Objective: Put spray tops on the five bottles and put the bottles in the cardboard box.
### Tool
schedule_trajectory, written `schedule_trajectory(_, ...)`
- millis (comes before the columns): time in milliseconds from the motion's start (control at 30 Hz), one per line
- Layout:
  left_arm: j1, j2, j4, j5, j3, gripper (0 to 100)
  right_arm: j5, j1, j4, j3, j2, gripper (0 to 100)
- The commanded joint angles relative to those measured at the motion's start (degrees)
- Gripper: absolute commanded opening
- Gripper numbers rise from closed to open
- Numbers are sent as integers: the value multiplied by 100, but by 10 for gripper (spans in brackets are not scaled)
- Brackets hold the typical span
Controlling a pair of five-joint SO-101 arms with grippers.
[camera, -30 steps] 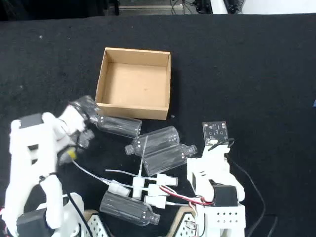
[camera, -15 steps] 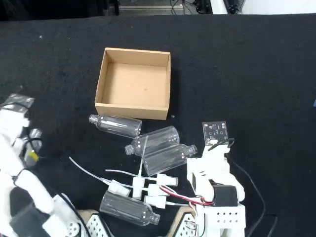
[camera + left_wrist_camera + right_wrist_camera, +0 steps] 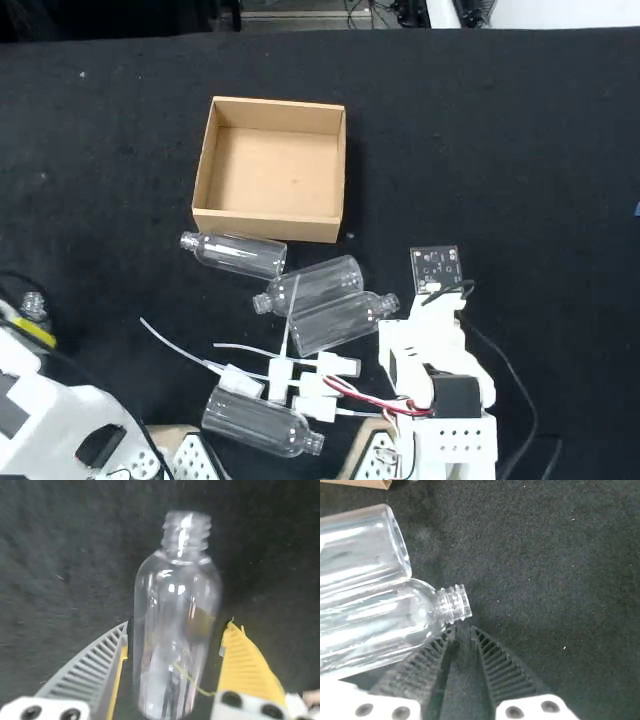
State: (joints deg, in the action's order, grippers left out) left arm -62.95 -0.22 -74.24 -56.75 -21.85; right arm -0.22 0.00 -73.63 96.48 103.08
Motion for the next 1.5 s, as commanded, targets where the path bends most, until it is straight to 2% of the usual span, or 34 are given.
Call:
schedule_trajectory(0, 347, 35, -1204, -413, 1270, 278, 9, -105, -123, -4, 541, 11)
schedule_trajectory(67, 470, 97, -1099, -413, 1323, 278, -18, -105, -123, -4, 541, 11)
schedule_trajectory(167, 505, 299, -527, -413, 1297, 278, 18, -105, -97, -4, 541, 12)
schedule_trajectory(300, 462, 756, -202, -413, 1323, 278, 105, -70, 651, -13, 541, 15)
schedule_trajectory(367, 462, 923, -202, -413, 1314, 278, 668, -62, 967, -13, 532, 57)
schedule_trajectory(500, 462, 1125, -167, -431, 1314, 278, 2048, 97, 1380, -163, 532, 221)
schedule_trajectory(567, 462, 1143, -176, -440, 1305, 278, 2400, 185, 1354, -505, 523, 280)
schedule_trajectory(633, 470, 1143, -176, -448, 1305, 278, 2426, 360, 1134, -1007, 488, 287)
schedule_trajectory(800, 462, 1187, -158, -651, 1305, 277, 2462, 457, 756, -2149, 259, 208)
schedule_trajectory(933, 286, 1143, -158, -1213, 1332, 277, 2426, 440, 554, -2985, -822, 201)
schedule_trajectory(1067, 259, 1169, -158, -1310, 1349, 277, 2418, 396, 448, -3670, -2202, 235)
schedule_trajectory(1267, 303, 1196, 35, -1275, 1270, 277, 2418, -316, 220, -4462, -3679, 273)
schedule_trajectory(1467, 277, 1134, 853, -1319, 567, 270, 1574, -932, 264, -5174, -4910, 270)
